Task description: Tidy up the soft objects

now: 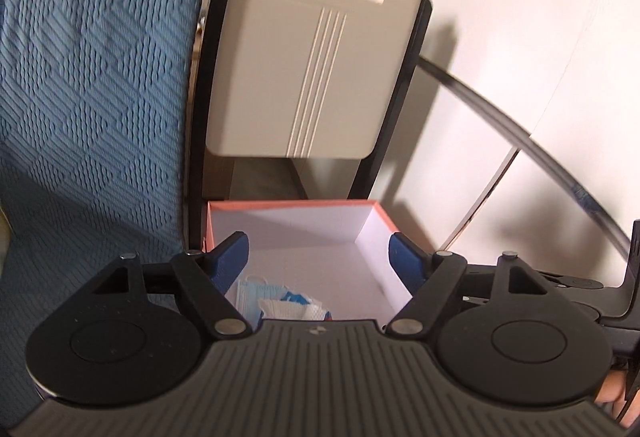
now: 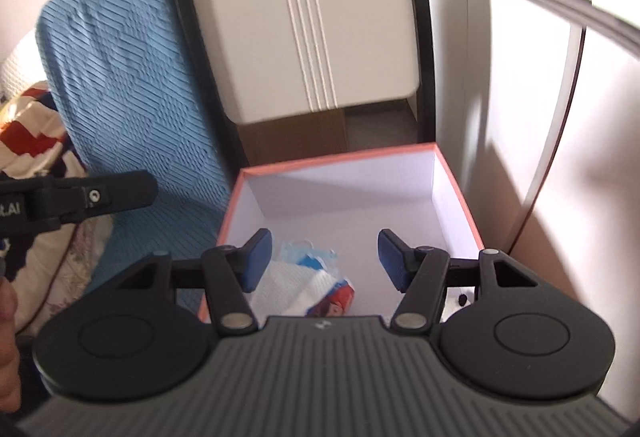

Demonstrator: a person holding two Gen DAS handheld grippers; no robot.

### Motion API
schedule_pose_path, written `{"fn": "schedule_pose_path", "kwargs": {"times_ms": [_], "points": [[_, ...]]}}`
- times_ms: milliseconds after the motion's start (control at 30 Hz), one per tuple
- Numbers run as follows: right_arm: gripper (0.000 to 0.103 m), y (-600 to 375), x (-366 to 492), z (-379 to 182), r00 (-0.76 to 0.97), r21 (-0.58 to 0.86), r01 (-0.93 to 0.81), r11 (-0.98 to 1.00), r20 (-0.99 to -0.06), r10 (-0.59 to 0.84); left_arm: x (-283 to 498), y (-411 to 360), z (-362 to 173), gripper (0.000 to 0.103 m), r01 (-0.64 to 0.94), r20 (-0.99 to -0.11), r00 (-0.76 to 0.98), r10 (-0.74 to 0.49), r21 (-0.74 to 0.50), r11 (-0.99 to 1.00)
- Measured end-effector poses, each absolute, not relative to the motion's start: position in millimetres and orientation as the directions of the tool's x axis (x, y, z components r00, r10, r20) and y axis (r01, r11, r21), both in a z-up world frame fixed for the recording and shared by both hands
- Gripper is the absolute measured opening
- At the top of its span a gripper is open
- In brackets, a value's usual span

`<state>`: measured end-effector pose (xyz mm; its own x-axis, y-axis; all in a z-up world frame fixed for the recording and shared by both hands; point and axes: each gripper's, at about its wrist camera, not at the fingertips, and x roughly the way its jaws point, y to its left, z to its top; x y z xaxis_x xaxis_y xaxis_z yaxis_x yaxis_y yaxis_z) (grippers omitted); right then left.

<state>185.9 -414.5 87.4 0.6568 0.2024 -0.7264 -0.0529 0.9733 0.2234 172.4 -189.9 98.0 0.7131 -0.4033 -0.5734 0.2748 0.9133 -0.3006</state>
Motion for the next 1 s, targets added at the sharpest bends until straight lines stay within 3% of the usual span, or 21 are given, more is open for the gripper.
{"fn": "schedule_pose_path", "kwargs": {"times_ms": [433,1000], "points": [[0.061,-387.0,137.4,147.2,0.748,0.206,-0.086,0.975,-0.633,0.2,120.3,-156.2,146.6,0.083,0.294,-0.49,0.779,-0.393,-0.268,0.917],[0.061,-354.9,81.9,123.0,0.717,0.153,0.019,0.988,-0.691,0.093,84.9,-129.9,98.8,0.085,0.296,-0.561,0.735,-0.382,-0.242,0.924]]}}
